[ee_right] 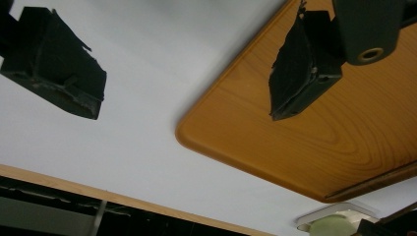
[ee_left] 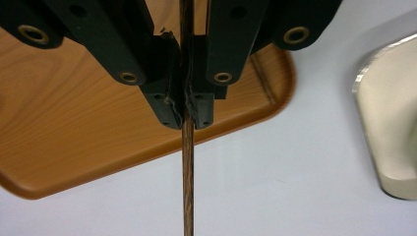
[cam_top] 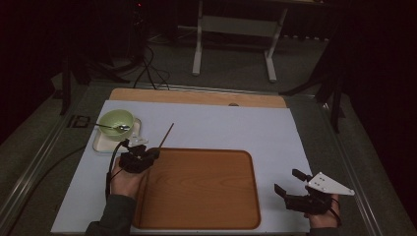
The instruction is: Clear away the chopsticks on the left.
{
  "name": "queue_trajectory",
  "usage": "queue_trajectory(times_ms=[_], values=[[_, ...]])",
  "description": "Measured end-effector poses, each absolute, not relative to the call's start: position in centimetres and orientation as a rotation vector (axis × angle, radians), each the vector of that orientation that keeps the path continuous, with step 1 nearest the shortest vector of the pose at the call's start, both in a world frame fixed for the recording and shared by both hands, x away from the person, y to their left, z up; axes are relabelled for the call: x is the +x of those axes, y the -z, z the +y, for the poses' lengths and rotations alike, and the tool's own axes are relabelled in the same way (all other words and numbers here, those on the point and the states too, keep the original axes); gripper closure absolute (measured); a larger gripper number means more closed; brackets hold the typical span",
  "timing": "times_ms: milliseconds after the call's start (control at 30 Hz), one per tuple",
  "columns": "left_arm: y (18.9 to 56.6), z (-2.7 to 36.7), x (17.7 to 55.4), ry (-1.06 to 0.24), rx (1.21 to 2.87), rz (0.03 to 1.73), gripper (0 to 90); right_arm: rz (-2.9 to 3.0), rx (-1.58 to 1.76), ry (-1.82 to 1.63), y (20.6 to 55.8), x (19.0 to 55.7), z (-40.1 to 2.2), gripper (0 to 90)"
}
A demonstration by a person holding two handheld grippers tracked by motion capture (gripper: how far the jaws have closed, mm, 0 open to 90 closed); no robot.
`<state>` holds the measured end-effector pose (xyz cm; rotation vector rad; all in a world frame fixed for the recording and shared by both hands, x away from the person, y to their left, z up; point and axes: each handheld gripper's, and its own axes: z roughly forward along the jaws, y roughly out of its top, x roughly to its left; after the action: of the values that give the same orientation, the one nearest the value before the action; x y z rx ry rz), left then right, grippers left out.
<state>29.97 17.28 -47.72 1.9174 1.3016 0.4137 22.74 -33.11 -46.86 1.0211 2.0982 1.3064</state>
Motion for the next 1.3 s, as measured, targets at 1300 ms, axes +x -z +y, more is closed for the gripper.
queue_trajectory(times_ms=[1300], values=[[51.2,19.0,26.6,-0.433,1.771,1.421,83.5,2.102,1.013,-1.311,46.8,22.7,-33.0,13.9]])
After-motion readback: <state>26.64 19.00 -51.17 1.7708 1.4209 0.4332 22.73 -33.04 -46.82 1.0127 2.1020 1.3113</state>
